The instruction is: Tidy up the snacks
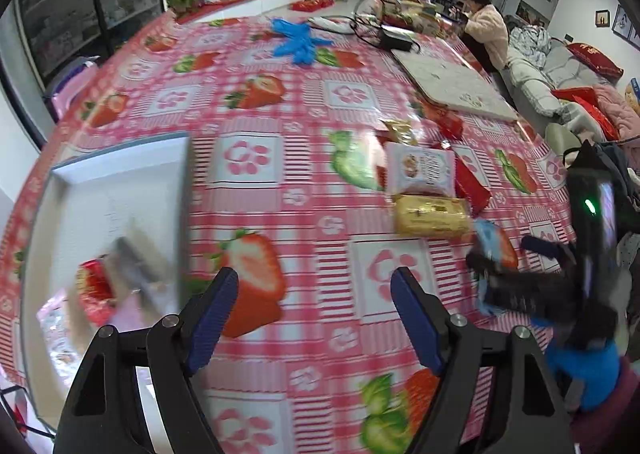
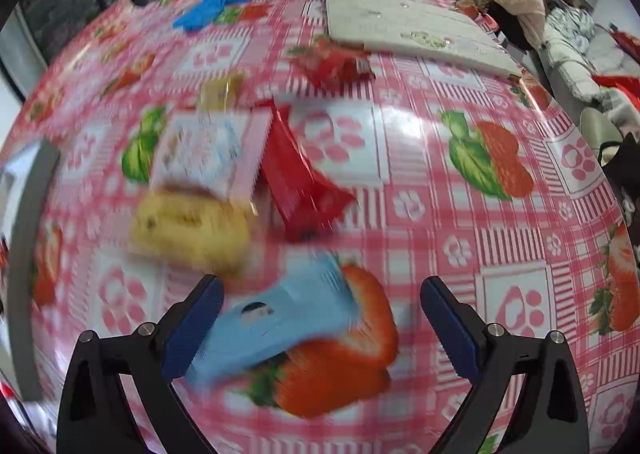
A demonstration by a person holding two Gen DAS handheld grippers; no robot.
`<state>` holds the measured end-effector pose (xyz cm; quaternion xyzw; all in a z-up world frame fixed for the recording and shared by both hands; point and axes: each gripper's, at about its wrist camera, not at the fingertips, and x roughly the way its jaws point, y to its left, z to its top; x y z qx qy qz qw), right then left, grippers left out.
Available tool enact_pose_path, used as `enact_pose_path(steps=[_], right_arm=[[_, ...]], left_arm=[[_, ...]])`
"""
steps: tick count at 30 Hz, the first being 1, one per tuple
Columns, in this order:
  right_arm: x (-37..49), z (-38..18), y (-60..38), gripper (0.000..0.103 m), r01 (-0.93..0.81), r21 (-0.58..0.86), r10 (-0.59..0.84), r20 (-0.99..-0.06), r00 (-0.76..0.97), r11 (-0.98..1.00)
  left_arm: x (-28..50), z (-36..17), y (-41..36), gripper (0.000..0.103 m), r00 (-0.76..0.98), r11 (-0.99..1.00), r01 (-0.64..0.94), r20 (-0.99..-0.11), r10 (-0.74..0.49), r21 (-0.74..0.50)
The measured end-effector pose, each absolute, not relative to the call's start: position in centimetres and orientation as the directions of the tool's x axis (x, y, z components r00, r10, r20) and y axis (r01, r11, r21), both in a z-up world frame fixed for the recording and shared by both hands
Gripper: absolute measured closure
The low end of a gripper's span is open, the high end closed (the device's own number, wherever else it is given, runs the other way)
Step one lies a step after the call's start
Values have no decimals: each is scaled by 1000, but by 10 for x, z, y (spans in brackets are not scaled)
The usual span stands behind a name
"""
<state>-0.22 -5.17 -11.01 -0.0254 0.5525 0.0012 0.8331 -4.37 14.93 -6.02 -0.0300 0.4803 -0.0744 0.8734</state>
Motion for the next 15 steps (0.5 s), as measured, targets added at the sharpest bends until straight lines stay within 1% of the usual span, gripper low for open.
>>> enact_pose_path(steps=[1, 3, 6, 9, 11, 15], right_arm=[[-10, -111, -56, 1, -50, -11, 10, -914, 407, 999], [-31, -111, -67, 1, -82, -20, 18, -897, 441, 996], [-55, -113, -80, 1, -135, -13, 58, -861, 505, 991], [-67, -113, -82, 1, -163, -11, 81, -833, 547, 987], [-70, -113, -83, 0, -161, -9, 85, -821, 565, 987], [-76, -113, -84, 0, -165, -6, 94, -801, 591, 986]], left_arm=[[-40, -62, 141, 22, 526, 987, 111, -836, -157, -116], [-31, -66, 118, 22, 535, 987, 140, -833, -140, -76], [-21, -68, 84, 22, 573, 970, 242, -805, -152, -11], [-14, -76, 52, 20, 580, 924, 380, -790, -201, 44], [-6, -87, 36, 20, 548, 892, 446, -810, -209, 71], [9, -108, 25, 19, 485, 868, 492, -847, -217, 59]])
